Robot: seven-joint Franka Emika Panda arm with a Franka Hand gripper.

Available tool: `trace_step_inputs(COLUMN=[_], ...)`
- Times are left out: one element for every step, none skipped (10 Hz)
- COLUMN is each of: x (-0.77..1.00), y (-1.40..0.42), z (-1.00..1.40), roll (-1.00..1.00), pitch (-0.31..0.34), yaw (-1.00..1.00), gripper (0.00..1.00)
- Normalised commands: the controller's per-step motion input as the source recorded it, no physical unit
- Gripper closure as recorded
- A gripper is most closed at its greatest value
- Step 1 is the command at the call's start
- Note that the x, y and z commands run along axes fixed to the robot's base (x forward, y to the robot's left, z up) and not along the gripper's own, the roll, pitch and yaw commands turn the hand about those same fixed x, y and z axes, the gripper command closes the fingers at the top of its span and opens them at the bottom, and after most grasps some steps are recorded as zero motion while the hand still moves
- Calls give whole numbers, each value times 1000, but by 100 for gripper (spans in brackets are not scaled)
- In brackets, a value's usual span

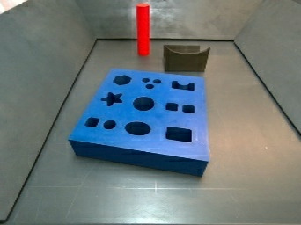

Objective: Pick up the hexagon object. Move up. Move to above the board. Insert the hexagon object.
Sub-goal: Pick up the hexagon object.

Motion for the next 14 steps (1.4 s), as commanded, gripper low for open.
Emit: trace_step_inputs(x=[-409, -469, -320, -109, 0, 0, 0, 0, 0, 0, 0, 0, 0, 0], y=[320, 649, 783, 566, 240, 0, 0, 0, 0, 0, 0, 0, 0, 0], z=[-597, -777, -780, -757, -449, 0, 0, 0, 0, 0, 0, 0, 0, 0], roll=[73, 23, 0, 6, 0, 0, 0, 0, 0, 0, 0, 0, 0, 0], pitch=[-141, -204, -200, -190, -101, 0, 0, 0, 0, 0, 0, 0, 0, 0], yaw=[-69, -23, 0, 0, 9, 0, 0, 0, 0, 0, 0, 0, 0, 0], gripper=[0, 0, 0, 0, 0, 100, 100, 100, 100, 100, 100, 100, 100, 100])
